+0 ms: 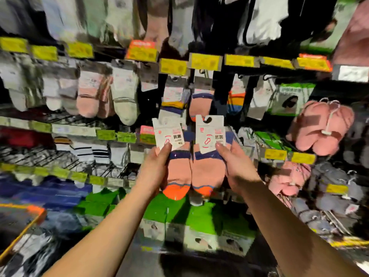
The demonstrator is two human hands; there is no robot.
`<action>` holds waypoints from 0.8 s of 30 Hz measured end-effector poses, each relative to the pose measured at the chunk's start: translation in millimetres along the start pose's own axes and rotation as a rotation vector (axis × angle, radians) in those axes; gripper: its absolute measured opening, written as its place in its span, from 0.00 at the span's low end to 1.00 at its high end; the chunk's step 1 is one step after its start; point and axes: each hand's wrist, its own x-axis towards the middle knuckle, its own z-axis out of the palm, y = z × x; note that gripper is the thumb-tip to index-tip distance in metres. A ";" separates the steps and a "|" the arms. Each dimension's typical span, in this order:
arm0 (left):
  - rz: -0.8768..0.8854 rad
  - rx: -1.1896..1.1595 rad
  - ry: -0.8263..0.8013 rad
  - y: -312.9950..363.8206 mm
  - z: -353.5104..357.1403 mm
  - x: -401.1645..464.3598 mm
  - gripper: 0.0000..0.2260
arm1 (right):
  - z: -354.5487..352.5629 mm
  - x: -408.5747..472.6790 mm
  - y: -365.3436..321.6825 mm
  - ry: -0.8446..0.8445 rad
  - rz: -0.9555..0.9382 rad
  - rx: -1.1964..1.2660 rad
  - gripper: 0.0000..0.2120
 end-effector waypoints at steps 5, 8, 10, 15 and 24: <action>0.023 -0.185 0.044 6.6 -21.9 25.5 0.25 | 10.1 43.3 -12.9 0.003 -0.008 0.030 0.13; -0.005 -0.302 0.003 8.5 -22.8 41.2 0.27 | 13.0 74.4 -21.1 0.050 -0.005 -0.021 0.09; 0.009 -0.316 -0.034 12.4 -20.6 50.1 0.25 | 14.0 95.9 -24.3 0.069 -0.016 -0.052 0.09; 0.035 -0.287 -0.005 29.7 -13.0 68.3 0.26 | 14.3 148.1 -29.1 0.108 -0.007 -0.122 0.10; 0.085 -0.267 0.069 54.1 -3.3 89.5 0.13 | 16.3 206.7 -38.1 0.079 -0.137 -0.097 0.06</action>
